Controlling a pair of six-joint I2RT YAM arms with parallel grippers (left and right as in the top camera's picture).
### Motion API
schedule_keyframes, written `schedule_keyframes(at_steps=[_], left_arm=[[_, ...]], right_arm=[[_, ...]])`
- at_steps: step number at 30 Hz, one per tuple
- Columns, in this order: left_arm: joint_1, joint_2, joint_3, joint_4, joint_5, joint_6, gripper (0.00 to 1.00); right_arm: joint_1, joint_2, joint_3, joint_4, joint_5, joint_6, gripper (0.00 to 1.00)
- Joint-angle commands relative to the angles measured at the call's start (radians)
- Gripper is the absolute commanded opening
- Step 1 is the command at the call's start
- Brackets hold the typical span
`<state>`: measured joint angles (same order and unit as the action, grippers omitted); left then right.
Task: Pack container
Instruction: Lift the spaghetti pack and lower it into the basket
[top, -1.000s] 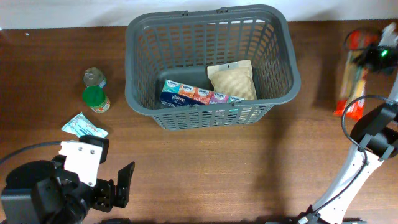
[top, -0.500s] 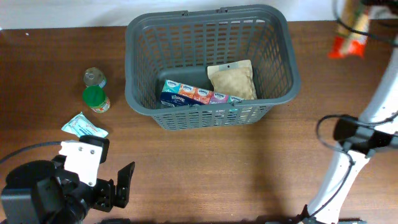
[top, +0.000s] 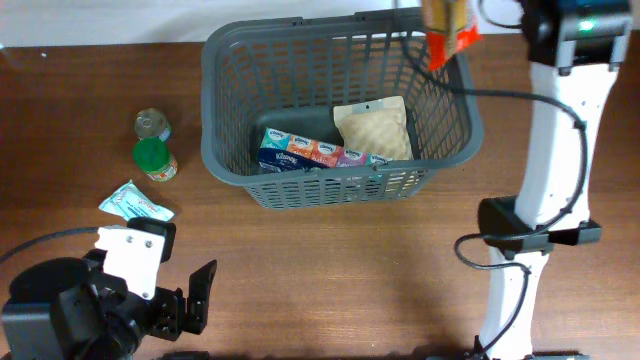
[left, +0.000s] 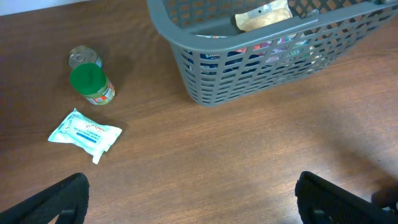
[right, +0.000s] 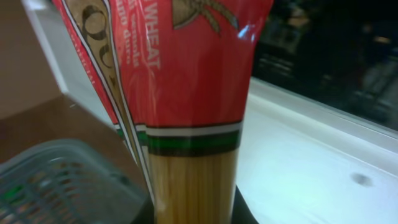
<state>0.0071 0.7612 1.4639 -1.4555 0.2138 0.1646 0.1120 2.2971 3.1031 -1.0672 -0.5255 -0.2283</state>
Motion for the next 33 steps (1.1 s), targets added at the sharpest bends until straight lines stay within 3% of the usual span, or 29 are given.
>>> schedule_keyframes(at_steps=[1,8,14,21,25,26,27,28,33], left_arm=[[0.002,0.002,-0.001,-0.001,0.015,0.006,0.99],[0.002,0.002,-0.001,-0.001,0.015,0.006,0.99],[0.002,0.002,-0.001,-0.001,0.014,0.006,0.99],[0.002,0.002,-0.001,-0.001,0.015,0.006,0.99],[0.002,0.002,-0.001,-0.001,0.015,0.006,0.99],[0.002,0.002,-0.001,-0.001,0.015,0.006,0.99],[0.002,0.002,-0.001,-0.001,0.015,0.006,0.99],[0.002,0.002,-0.001,-0.001,0.015,0.006,0.99],[0.002,0.002,-0.001,-0.001,0.015,0.006,0.99]], right_arm=[[0.079,-0.061,0.037,-0.003,-0.028,-0.089,0.03],[0.184,-0.058,-0.019,-0.190,-0.009,-0.352,0.04],[0.211,-0.058,-0.191,-0.273,-0.008,-0.597,0.04],[0.218,-0.058,-0.389,-0.271,-0.009,-0.741,0.04],[0.218,-0.057,-0.434,-0.253,-0.009,-0.744,0.04],[0.218,-0.056,-0.434,-0.254,-0.010,-0.743,0.33],[0.218,-0.056,-0.434,-0.252,-0.011,-0.732,0.90],[0.217,-0.058,-0.433,-0.250,-0.018,-0.731,0.99],[0.200,-0.098,-0.397,-0.248,-0.020,-0.648,0.99]])
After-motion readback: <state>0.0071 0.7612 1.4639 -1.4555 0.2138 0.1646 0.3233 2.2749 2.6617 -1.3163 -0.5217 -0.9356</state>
